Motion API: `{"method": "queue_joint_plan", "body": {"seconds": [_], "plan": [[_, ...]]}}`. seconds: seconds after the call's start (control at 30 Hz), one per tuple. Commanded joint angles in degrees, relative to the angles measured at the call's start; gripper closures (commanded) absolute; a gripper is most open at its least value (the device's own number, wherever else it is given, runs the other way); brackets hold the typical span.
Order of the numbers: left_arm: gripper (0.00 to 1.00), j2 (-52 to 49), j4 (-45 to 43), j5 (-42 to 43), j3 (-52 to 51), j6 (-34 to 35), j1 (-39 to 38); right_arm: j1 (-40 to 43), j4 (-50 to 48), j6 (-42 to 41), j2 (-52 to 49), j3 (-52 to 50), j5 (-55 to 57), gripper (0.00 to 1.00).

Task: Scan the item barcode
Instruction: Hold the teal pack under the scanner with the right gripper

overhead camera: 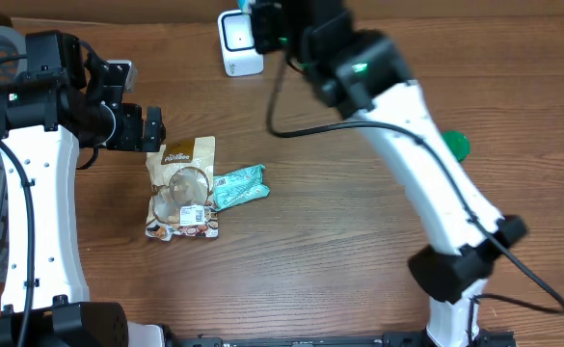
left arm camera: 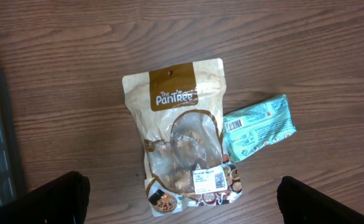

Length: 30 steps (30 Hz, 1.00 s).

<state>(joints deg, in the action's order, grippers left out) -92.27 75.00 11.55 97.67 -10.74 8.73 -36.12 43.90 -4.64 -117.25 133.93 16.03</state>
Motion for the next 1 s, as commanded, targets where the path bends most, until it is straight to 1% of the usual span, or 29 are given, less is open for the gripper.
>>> {"method": "queue_joint_plan", "body": {"seconds": [0.0,0.07,0.2,0.3,0.43,0.47,0.57,0.7,0.97], "plan": [[0.00,0.7,-0.3,0.0,1.1,-1.1,-0.1,-0.5,-6.3,15.7,-7.2,0.4,15.5,0.96],[0.00,0.7,-0.3,0.0,1.1,-1.1,-0.1,-0.5,-12.0,20.6,-10.7,0.4,16.5,0.96],[0.00,0.7,-0.3,0.0,1.1,-1.1,-0.1,0.0,-24.3,35.6,-18.4,0.3,17.4,0.96],[0.01,0.7,-0.2,0.0,1.1,-1.1,-0.1,0.2,-31.5,44.8,-23.4,0.3,17.4,0.96],[0.00,0.7,-0.2,0.0,1.1,-1.1,-0.1,0.3,-37.0,53.4,-28.8,0.3,17.2,0.96],[0.01,0.7,-0.3,0.0,1.1,-1.1,-0.1,0.3,-37.7,54.6,-30.1,0.3,16.9,0.96],[0.00,0.7,-0.3,0.0,1.1,-1.1,-0.1,0.5,-38.8,54.6,-32.6,0.3,15.9,0.96],[0.01,0.7,-0.2,0.0,1.1,-1.1,-0.1,0.6,-38.7,54.6,-33.0,-0.5,13.9,0.96],[0.00,0.7,-0.3,0.0,1.1,-1.1,-0.1,0.6,-38.9,54.6,-33.0,-0.5,13.7,0.96]]}}
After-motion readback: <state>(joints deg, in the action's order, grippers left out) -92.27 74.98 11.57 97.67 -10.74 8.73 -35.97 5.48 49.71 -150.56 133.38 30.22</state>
